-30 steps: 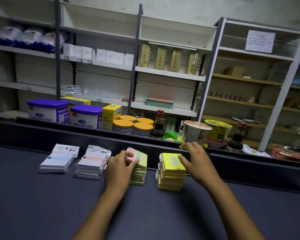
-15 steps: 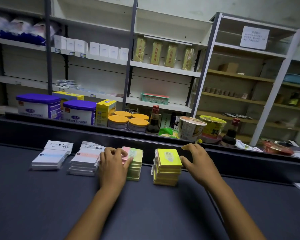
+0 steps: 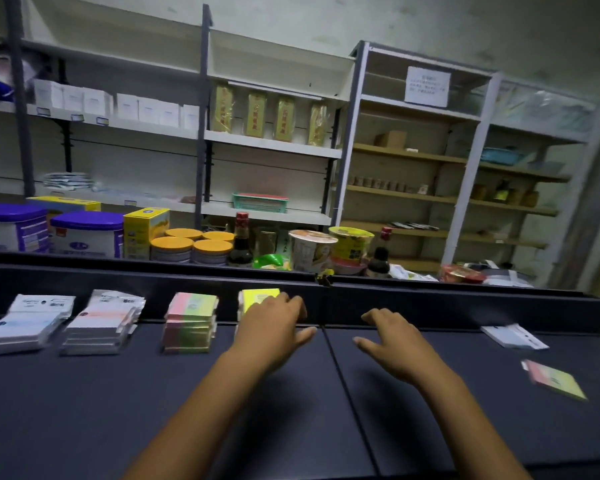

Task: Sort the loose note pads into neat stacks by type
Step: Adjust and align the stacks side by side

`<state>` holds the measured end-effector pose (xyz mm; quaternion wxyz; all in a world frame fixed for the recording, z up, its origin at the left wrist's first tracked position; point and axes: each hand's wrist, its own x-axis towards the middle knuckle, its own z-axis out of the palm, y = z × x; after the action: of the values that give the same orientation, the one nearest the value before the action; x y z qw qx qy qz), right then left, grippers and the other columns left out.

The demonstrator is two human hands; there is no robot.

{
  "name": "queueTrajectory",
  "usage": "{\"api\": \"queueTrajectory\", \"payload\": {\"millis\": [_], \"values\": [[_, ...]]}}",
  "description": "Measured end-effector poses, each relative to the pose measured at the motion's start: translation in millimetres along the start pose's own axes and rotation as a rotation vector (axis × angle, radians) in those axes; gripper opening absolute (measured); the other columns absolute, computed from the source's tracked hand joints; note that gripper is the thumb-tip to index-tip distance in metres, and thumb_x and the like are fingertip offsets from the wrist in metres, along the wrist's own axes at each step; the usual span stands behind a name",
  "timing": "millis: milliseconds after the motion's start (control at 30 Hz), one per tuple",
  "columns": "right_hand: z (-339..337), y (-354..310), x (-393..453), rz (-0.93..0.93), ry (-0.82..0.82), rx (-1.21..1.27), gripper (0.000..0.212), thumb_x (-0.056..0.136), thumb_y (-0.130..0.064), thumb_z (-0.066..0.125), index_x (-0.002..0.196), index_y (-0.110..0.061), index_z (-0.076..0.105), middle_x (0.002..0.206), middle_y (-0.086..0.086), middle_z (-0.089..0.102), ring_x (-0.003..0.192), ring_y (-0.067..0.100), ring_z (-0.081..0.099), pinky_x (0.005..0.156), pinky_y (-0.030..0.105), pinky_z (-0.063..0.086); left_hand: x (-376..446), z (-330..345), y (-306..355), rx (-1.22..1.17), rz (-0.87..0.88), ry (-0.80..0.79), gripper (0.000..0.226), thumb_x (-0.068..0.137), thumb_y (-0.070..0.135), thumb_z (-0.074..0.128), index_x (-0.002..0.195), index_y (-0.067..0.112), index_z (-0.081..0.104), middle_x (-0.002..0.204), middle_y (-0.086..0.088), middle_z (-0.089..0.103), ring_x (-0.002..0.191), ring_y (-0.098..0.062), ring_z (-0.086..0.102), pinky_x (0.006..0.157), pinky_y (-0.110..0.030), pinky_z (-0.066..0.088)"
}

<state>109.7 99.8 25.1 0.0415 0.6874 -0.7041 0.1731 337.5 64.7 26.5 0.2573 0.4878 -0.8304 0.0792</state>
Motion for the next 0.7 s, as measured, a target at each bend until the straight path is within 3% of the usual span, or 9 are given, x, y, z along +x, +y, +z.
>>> {"api": "queueTrajectory", "payload": {"millis": [400, 700], "values": [[-76.4, 172.3, -126.1, 0.227, -0.032, -0.071, 0.06, 0.093, -0.054, 0.056, 0.14, -0.021, 0.04, 0.143, -0.001, 0.046, 0.13, 0.019, 0.045, 0.101, 0.037, 0.045, 11.3, 25.7, 205.0, -0.198, 0.169, -0.084, 0.038, 0.094, 0.054, 0.051, 0.12, 0.028, 0.056, 0.118, 0.005, 0.059, 0.109, -0.015, 0.054, 0.086, -0.035, 0.051], [-100.1, 260.1, -182.5, 0.314, 0.02, -0.092, 0.056, 0.091, -0.054, 0.057, 0.134, -0.021, 0.044, 0.133, -0.001, 0.051, 0.123, 0.02, 0.049, 0.098, 0.037, 0.045, 10.9, 58.3, 307.5, -0.283, 0.212, -0.122, 0.034, 0.094, 0.052, 0.053, 0.118, 0.028, 0.057, 0.118, 0.007, 0.059, 0.109, -0.014, 0.055, 0.084, -0.033, 0.05]]}}
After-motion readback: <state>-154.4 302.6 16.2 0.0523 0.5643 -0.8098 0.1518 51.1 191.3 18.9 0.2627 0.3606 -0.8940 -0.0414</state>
